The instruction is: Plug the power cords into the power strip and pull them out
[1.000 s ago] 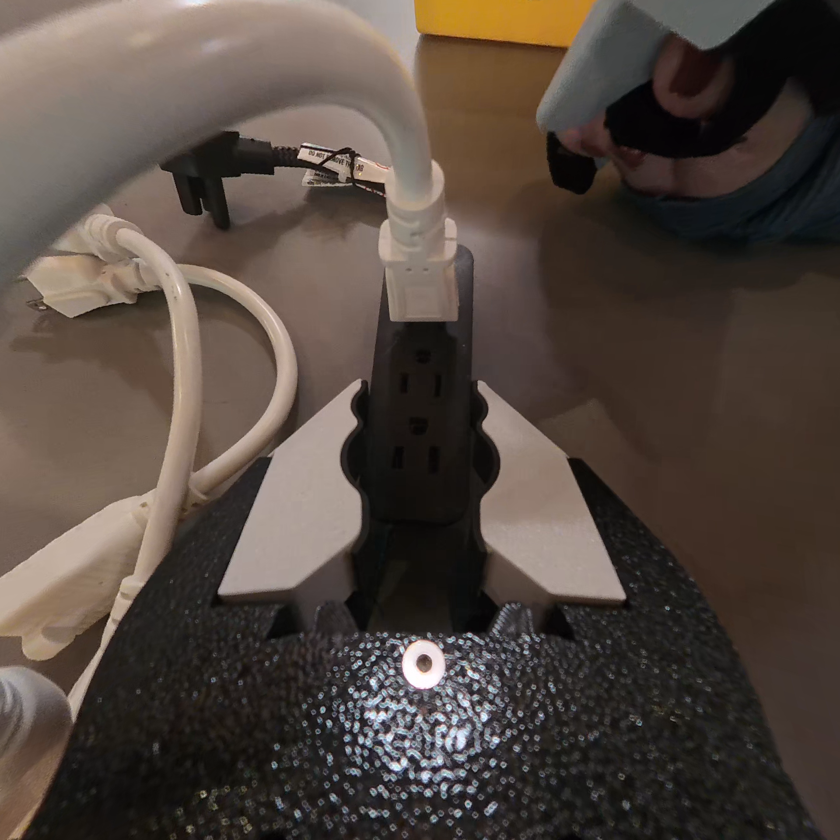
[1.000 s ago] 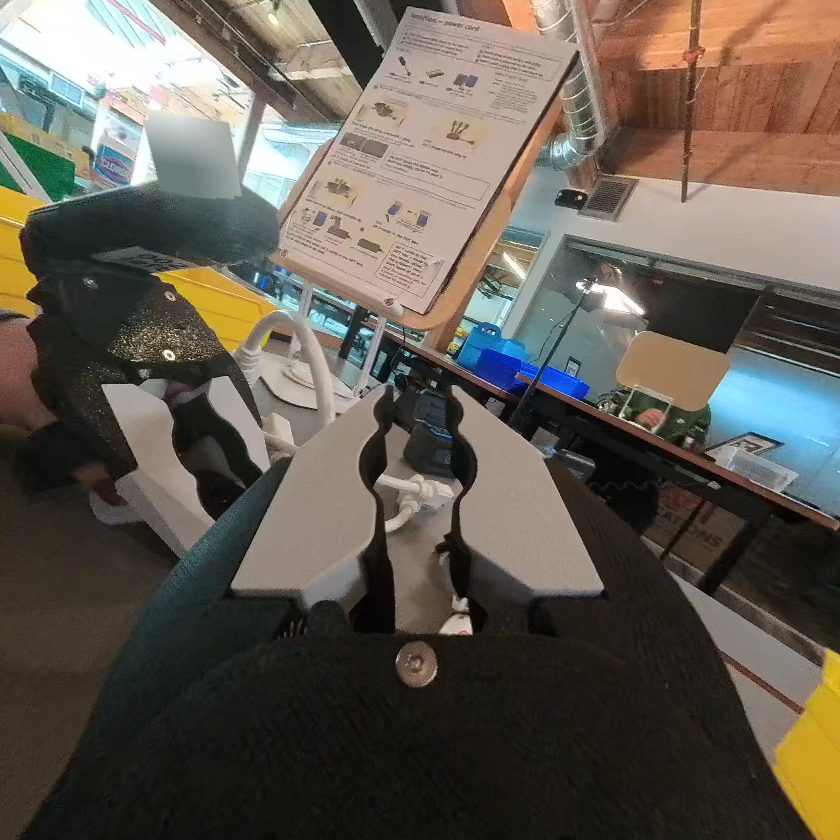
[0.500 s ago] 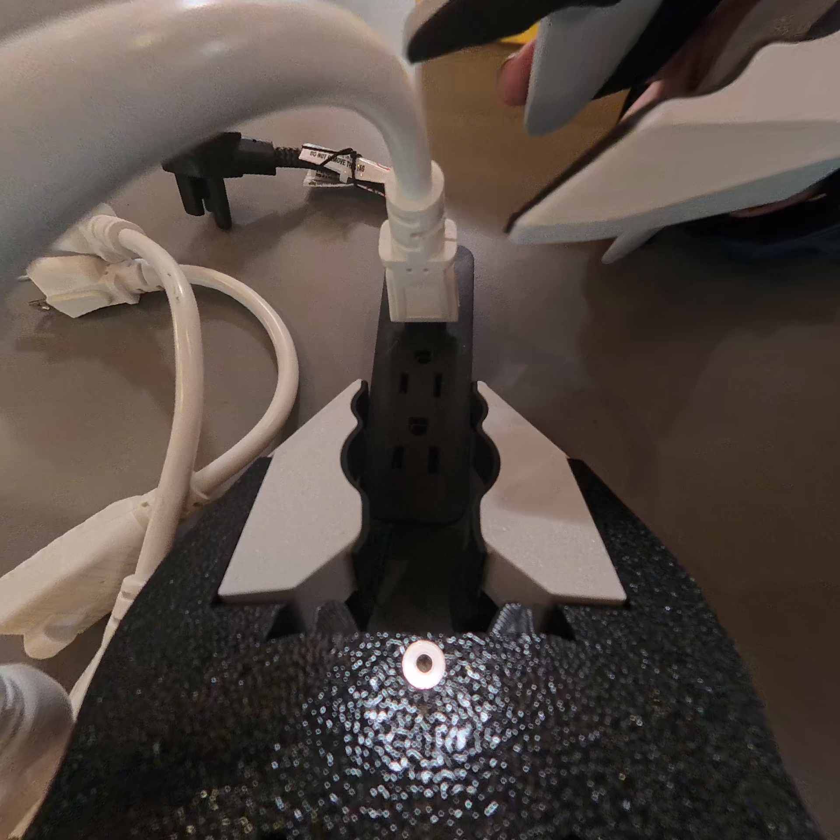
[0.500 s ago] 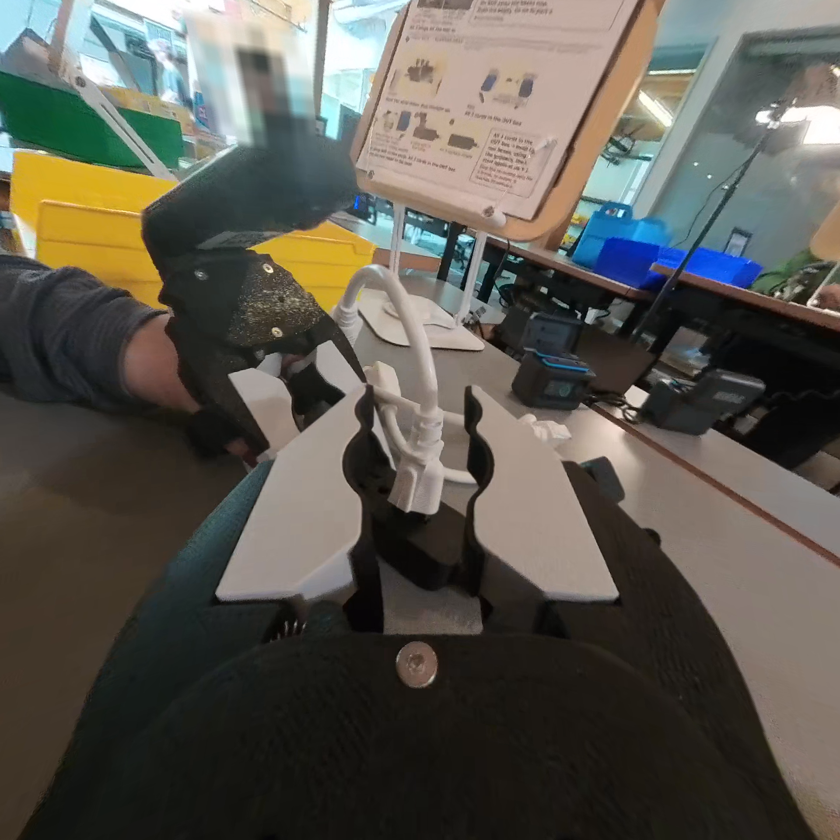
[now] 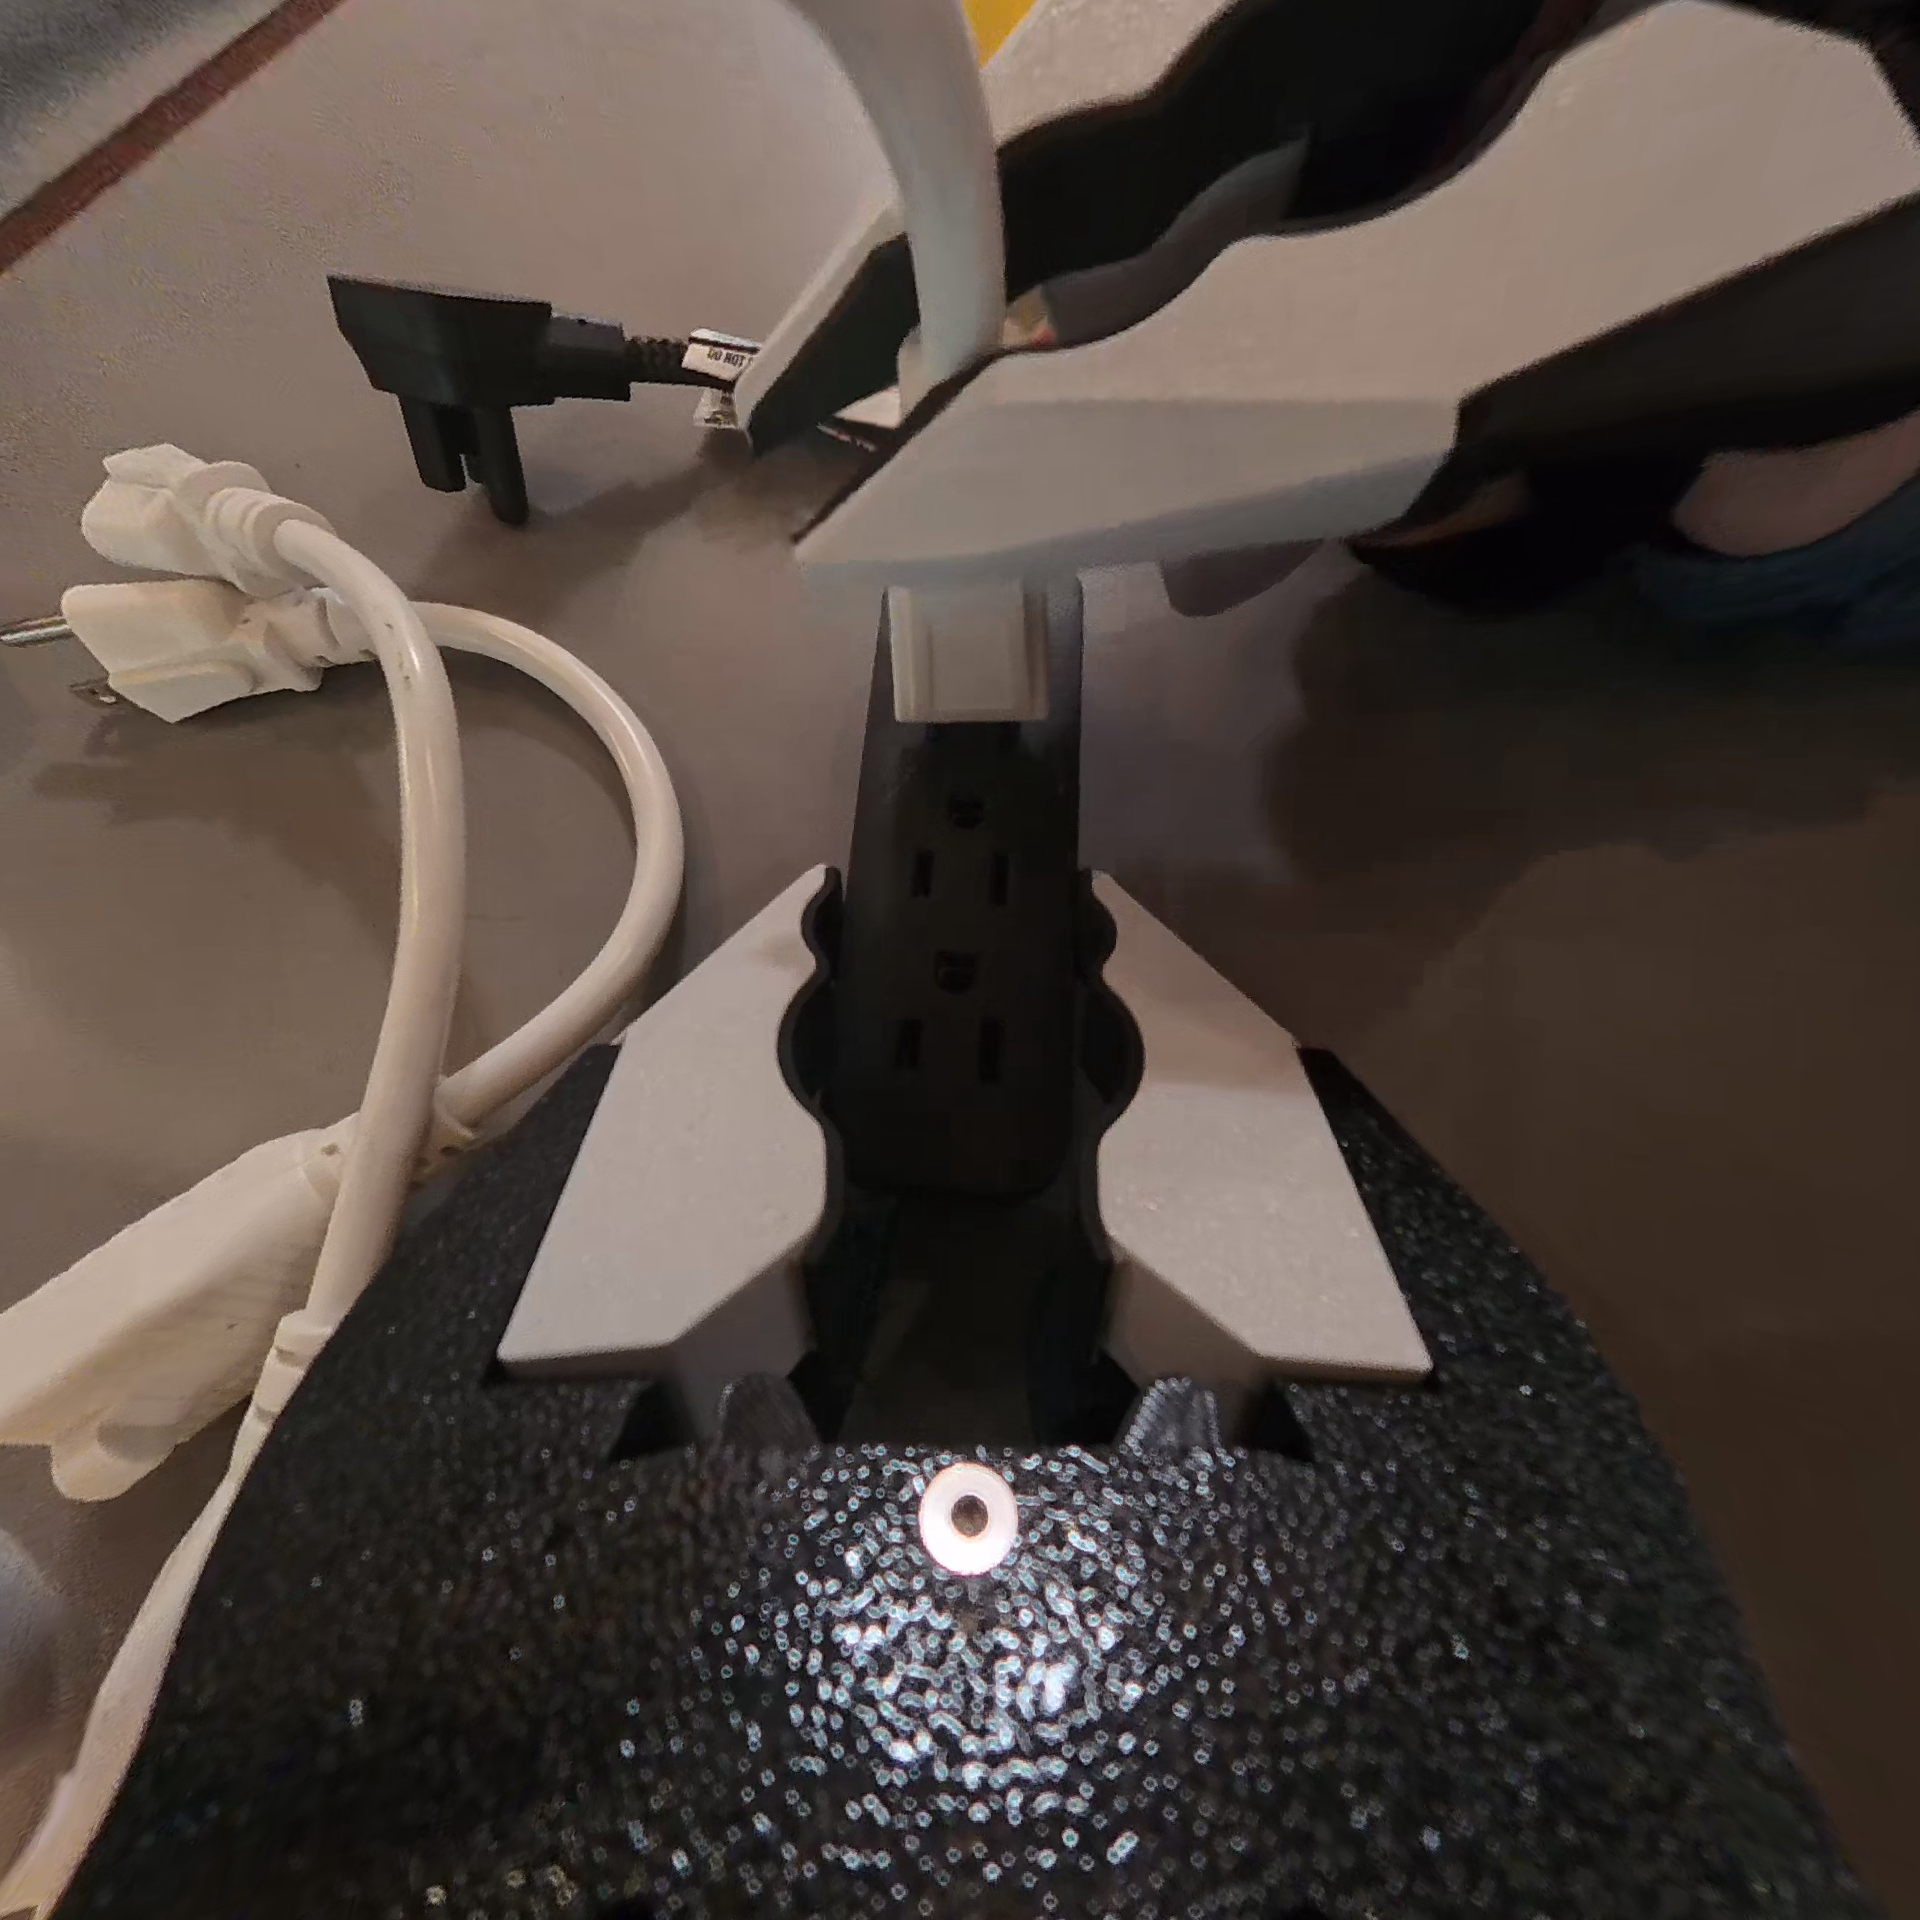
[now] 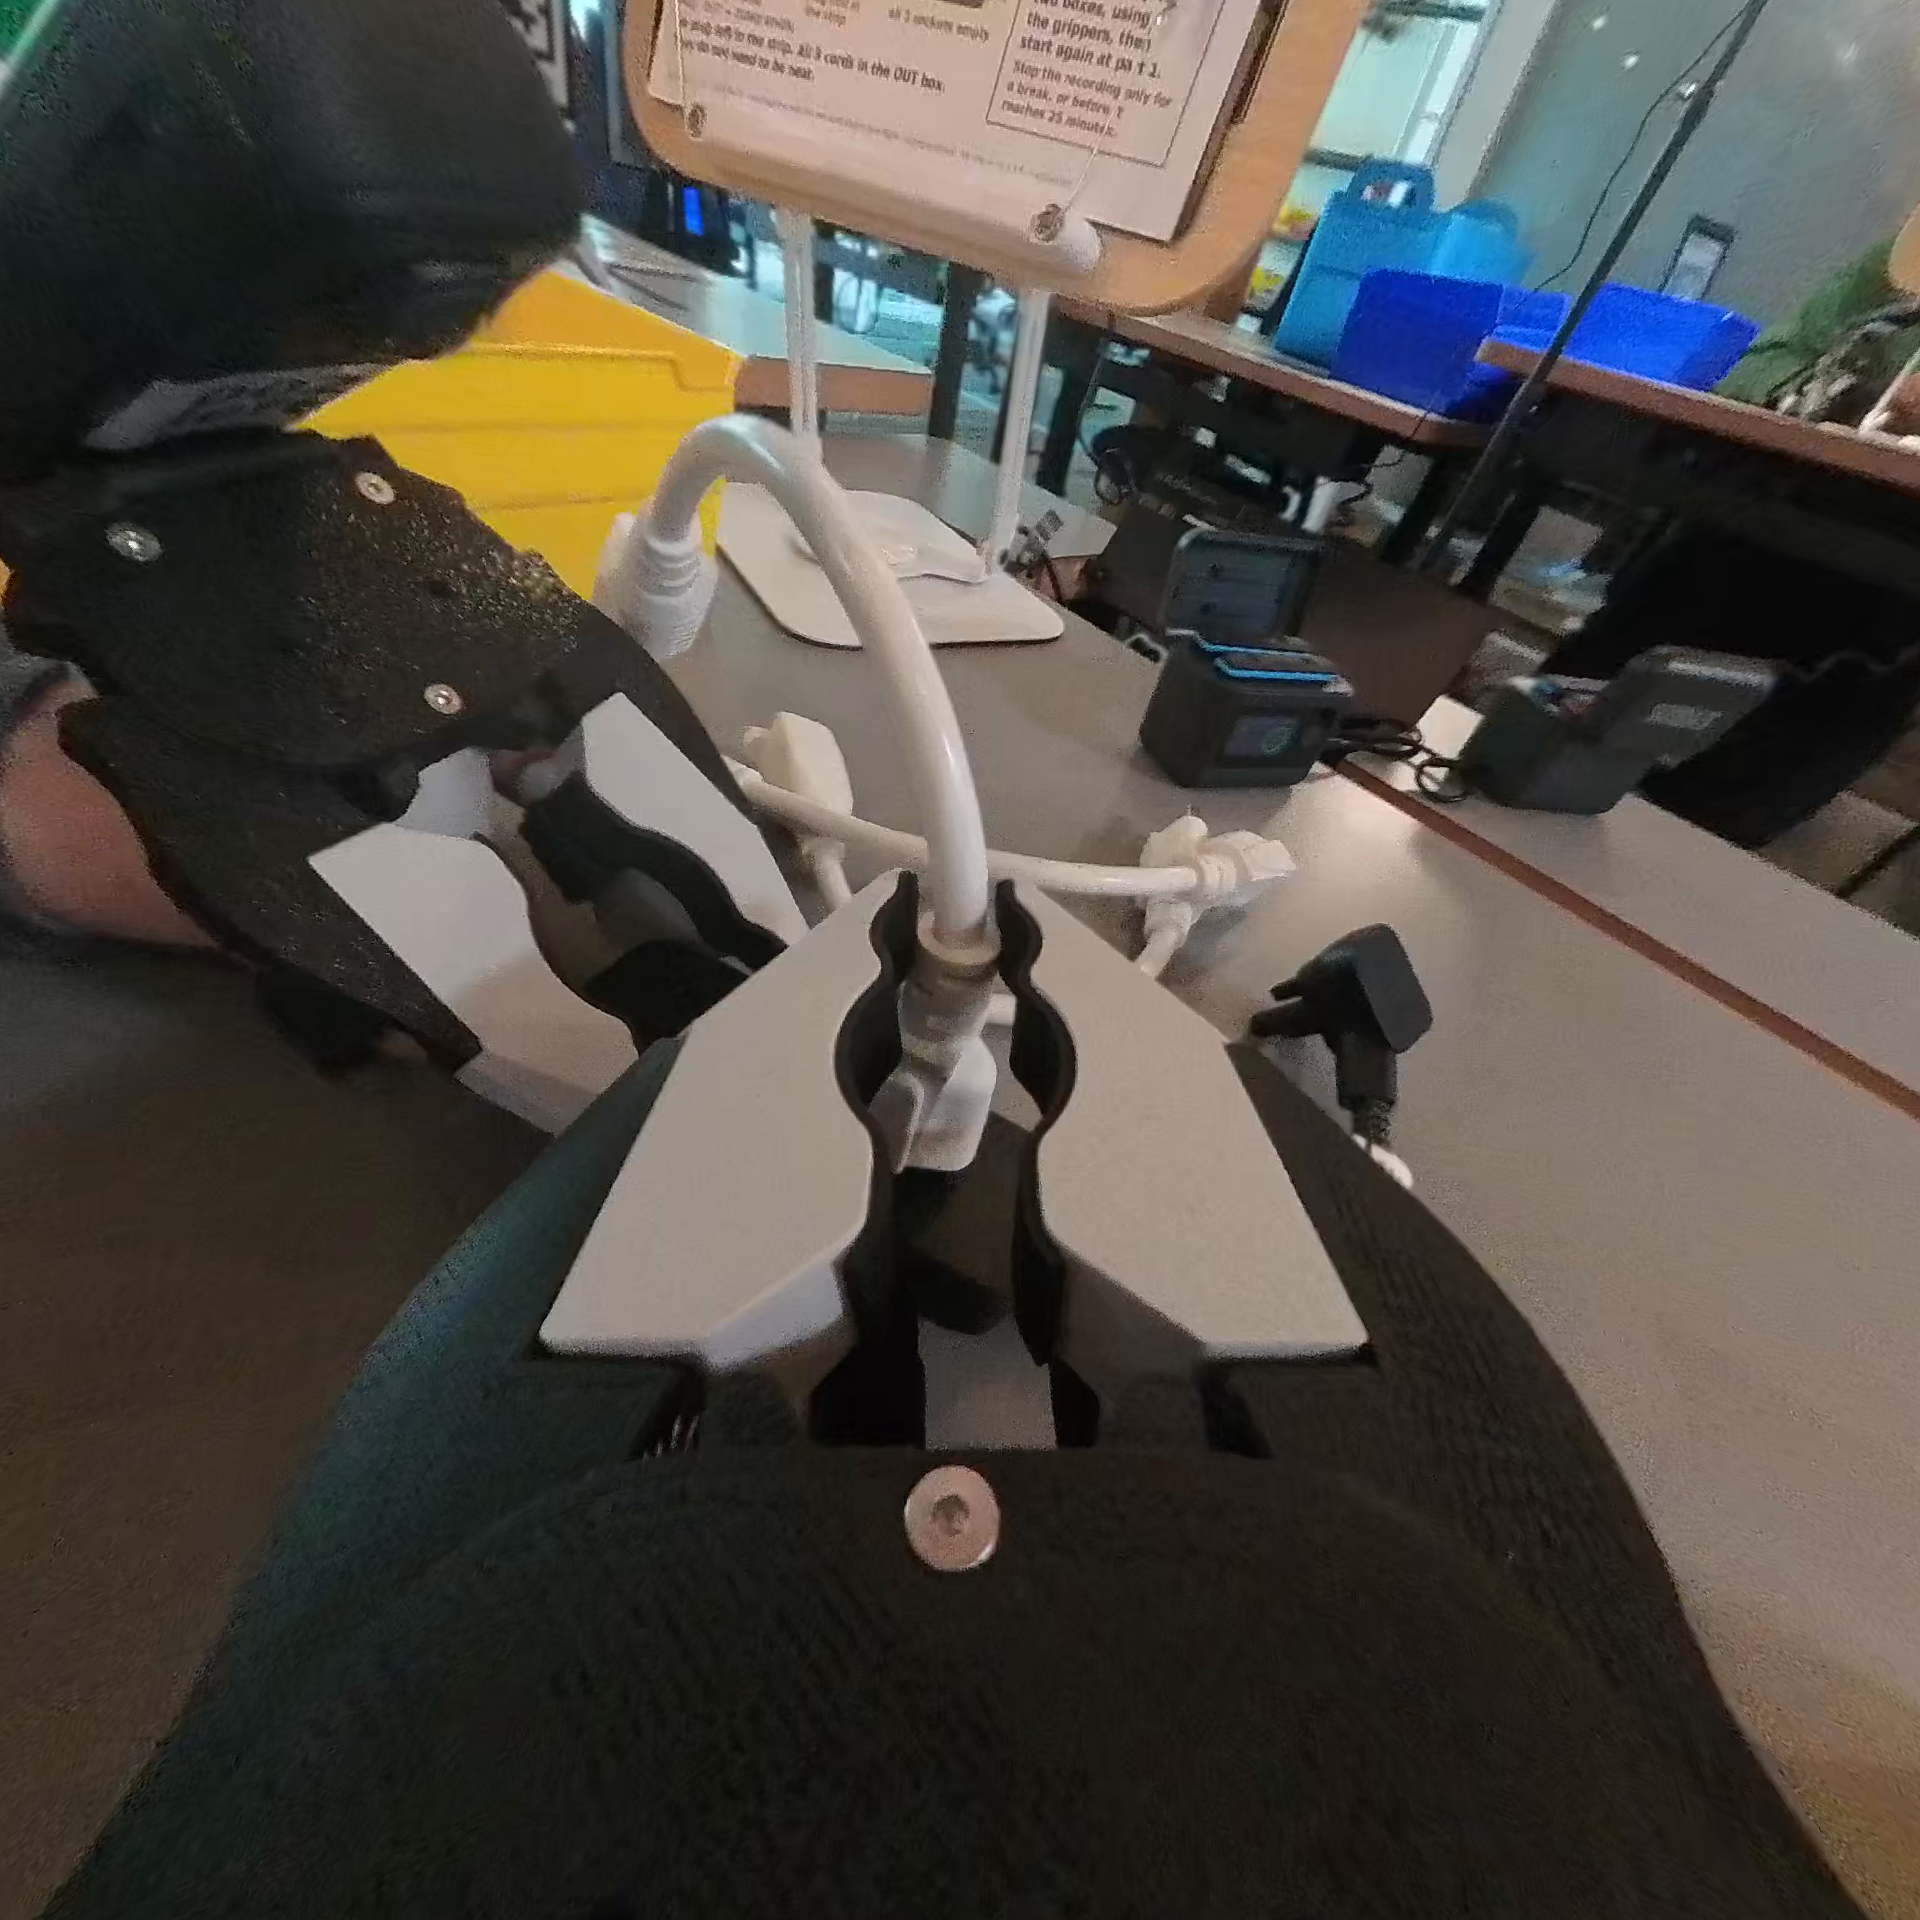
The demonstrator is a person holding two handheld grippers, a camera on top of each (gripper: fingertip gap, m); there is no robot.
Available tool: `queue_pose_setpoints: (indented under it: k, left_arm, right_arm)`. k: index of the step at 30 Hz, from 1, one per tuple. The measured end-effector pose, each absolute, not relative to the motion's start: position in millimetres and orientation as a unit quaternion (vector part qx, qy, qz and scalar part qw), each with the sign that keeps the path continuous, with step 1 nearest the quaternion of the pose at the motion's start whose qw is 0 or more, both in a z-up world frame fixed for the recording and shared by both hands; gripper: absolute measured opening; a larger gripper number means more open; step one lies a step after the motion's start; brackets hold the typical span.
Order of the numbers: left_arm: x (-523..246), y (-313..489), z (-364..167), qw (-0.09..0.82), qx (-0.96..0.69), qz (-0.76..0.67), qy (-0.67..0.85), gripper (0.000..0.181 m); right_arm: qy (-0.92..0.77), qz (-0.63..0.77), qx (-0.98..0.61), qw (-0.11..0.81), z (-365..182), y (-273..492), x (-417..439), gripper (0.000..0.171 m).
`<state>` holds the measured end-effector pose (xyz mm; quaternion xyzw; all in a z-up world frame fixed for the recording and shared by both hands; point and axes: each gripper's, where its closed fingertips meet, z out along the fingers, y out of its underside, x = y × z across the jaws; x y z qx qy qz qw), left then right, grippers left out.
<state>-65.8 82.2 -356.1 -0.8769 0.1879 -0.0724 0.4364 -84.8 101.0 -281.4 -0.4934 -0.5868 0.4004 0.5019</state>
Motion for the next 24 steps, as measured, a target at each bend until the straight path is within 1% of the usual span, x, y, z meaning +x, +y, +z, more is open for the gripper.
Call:
queue_pose_setpoints:
  k: [2,6,7,9,13,16,17,21,23,24]
  left_arm:
    - [-66,82,-356,0.437,-0.876,-0.071,0.189,0.043]
    - [-66,82,-356,0.436,-0.877,-0.073,0.187,0.043]
    - [-66,82,-356,0.436,-0.877,-0.072,0.188,0.043]
    - [-65,83,-356,0.438,-0.876,-0.068,0.191,0.043]
    - [-65,82,-356,0.436,-0.877,-0.071,0.188,0.043]
    - [-64,83,-356,0.438,-0.876,-0.069,0.19,0.043]
    - [-64,82,-356,0.438,-0.876,-0.067,0.19,0.043]
    - [-64,82,-356,0.437,-0.877,-0.07,0.187,0.043]
    - [-64,82,-356,0.437,-0.877,-0.07,0.188,0.043]
    - [-65,83,-356,0.437,-0.877,-0.069,0.187,0.043]
  right_arm:
    - [-0.579,0.436,-0.513,0.46,-283,100,-84,0.015]
    - [-0.597,0.408,-0.491,0.485,-285,92,-87,0.015]
    - [-0.596,0.414,-0.493,0.48,-285,96,-85,0.015]
    - [-0.587,0.453,-0.507,0.44,-287,99,-81,0.016]
    - [-0.59,0.434,-0.511,0.45,-289,92,-85,0.016]
    - [-0.585,0.463,-0.517,0.419,-290,98,-79,0.016]
    - [-0.581,0.462,-0.52,0.422,-289,98,-80,0.016]
    - [-0.596,0.388,-0.496,0.498,-287,93,-85,0.015]
    - [-0.607,0.357,-0.48,0.523,-288,90,-83,0.026]
    - [-0.602,0.369,-0.479,0.523,-285,88,-81,0.031]
